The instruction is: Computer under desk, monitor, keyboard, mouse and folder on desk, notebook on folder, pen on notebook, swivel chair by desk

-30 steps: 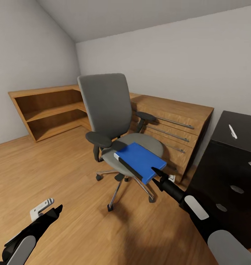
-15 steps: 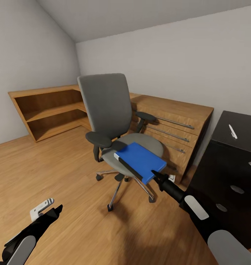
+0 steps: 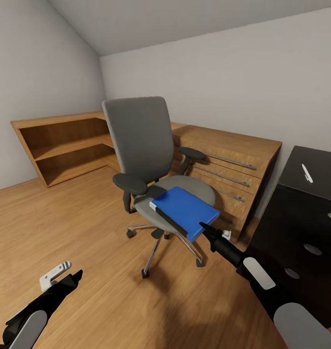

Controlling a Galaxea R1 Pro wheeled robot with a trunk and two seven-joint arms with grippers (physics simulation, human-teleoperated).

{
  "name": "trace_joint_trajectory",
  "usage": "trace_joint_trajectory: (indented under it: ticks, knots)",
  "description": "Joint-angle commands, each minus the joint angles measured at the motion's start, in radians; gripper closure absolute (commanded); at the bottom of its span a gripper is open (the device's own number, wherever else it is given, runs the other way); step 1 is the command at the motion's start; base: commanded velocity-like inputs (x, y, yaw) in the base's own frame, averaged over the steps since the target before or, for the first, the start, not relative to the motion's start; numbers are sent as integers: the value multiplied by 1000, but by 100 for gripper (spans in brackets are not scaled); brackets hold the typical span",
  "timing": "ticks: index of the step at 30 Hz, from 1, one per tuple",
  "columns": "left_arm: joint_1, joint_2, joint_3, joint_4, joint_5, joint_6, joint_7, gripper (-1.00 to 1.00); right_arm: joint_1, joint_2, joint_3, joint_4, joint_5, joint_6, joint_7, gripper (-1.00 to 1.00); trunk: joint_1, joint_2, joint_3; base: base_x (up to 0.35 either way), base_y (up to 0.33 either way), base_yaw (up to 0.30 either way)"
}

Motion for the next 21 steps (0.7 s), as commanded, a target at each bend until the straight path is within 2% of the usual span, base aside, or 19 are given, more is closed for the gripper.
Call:
trace_joint_trajectory:
  ticks: [1, 3, 12, 18, 21]
  knots:
    - [-1, 1, -2, -1, 7, 1, 8, -100, -1, -1, 4, 1, -7, 3, 0, 100, 0, 0, -1, 0, 0, 0]
    - [-1, 1, -2, -1, 7, 1, 8, -100, 0, -1, 4, 1, -7, 3, 0, 100, 0, 0, -1, 0, 0, 0]
    - [-1, 1, -2, 5, 7, -1, 8, -100, -1, -2, 4, -1, -8, 3, 0, 100, -4, 2, 34, 0, 0, 0]
    - [-1, 0, -3, 39, 7, -4, 10, -100, -1, -19, 3, -3, -9, 3, 0, 100, -7, 3, 57, 0, 0, 0]
    - [-1, -10, -4, 67, 5, -5, 9, -100, -1, -22, 2, -3, -9, 3, 0, 100, -8, 4, 69, 0, 0, 0]
